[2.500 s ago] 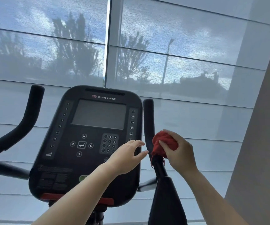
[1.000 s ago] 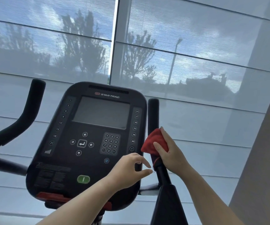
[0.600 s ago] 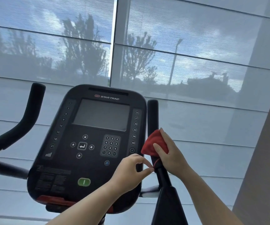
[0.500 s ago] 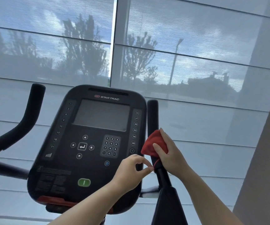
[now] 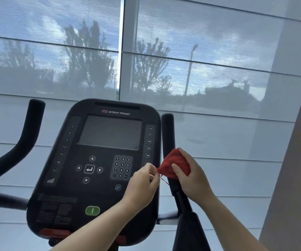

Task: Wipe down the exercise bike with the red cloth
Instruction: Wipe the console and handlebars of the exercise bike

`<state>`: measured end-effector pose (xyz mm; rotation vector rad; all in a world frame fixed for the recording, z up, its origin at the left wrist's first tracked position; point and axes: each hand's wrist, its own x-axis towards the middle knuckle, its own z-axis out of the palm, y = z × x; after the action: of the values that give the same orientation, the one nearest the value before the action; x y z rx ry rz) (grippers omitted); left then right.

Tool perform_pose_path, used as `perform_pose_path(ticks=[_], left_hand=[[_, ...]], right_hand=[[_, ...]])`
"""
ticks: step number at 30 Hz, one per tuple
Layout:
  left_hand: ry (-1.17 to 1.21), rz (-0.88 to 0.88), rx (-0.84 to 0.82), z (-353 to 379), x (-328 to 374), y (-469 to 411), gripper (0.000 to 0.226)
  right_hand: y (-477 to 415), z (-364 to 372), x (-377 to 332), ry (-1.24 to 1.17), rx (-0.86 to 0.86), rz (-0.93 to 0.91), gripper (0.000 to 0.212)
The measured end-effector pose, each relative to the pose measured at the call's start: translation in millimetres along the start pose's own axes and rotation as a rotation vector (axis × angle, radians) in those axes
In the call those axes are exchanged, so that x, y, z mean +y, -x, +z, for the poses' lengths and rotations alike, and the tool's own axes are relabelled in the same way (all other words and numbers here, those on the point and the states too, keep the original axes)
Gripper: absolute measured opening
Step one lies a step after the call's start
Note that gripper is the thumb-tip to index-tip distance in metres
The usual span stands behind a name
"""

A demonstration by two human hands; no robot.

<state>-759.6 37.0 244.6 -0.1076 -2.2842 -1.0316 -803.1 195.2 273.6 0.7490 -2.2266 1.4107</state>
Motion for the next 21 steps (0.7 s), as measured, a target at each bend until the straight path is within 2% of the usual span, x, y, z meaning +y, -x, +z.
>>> perform_pose_path(ticks=[6, 9, 14, 17, 21], left_hand=[[-0.062, -0.004, 0.054, -12, 0, -33, 0.012], [-0.080, 0.015, 0.058, -19, -3, -49, 0.010], [-0.040, 0.080, 0.031, -20, 0, -70, 0.011], [-0.015, 0.118, 0.025, -21, 1, -80, 0.011], [0.056, 0.152, 0.111, -34, 10, -102, 0.011]], right_hand=[[-25, 2, -7, 0.004, 0.142, -0.039, 0.047], [-34, 6, -11, 0.008, 0.142, -0.036, 0.048], [-38, 10, -11, 0.081, 0.086, -0.010, 0.064], [-43, 6, -13, 0.048, 0.199, -0.089, 0.053], [-66, -3, -34, -0.052, 0.355, -0.225, 0.044]])
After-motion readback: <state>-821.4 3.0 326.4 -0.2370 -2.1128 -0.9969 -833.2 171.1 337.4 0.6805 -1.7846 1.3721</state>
